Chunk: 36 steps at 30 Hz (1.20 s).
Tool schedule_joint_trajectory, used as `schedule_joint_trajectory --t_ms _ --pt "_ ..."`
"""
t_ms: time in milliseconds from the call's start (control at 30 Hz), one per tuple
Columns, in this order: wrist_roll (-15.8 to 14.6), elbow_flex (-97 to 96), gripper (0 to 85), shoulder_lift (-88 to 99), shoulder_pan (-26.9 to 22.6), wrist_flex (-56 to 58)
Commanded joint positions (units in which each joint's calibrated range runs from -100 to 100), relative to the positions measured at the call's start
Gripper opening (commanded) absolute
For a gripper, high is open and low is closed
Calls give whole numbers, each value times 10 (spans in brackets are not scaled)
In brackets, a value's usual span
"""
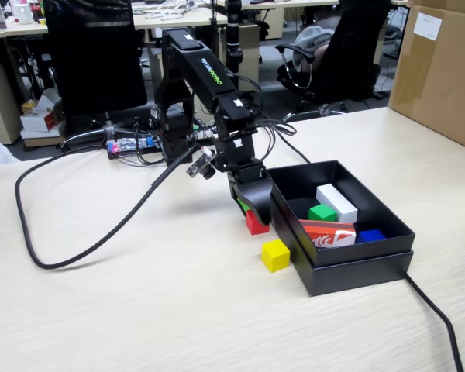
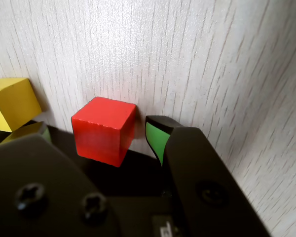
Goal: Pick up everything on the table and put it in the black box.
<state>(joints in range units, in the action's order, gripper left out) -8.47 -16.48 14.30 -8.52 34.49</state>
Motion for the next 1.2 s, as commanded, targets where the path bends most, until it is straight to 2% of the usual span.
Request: schedule_joint_trajectory --t_ms 0,100,200,233,433,600,667,700,800,900,1167 --pt "-1 10 331 -4 0 -10" --pt "-1 6 223 -4 0 -4" --pt "-7 10 25 -4 4 -4" --pt "-7 12 8 -4 5 -3" --pt "-7 30 8 45 6 26" --pt "-7 75 7 185 -8 78" --pt "-1 104 7 247 -29 93" --pt "17 140 7 280 -61 93" --pt "34 230 7 232 -87 93" --pt "35 277 7 170 -100 93" --pt "51 229 8 61 -99 36"
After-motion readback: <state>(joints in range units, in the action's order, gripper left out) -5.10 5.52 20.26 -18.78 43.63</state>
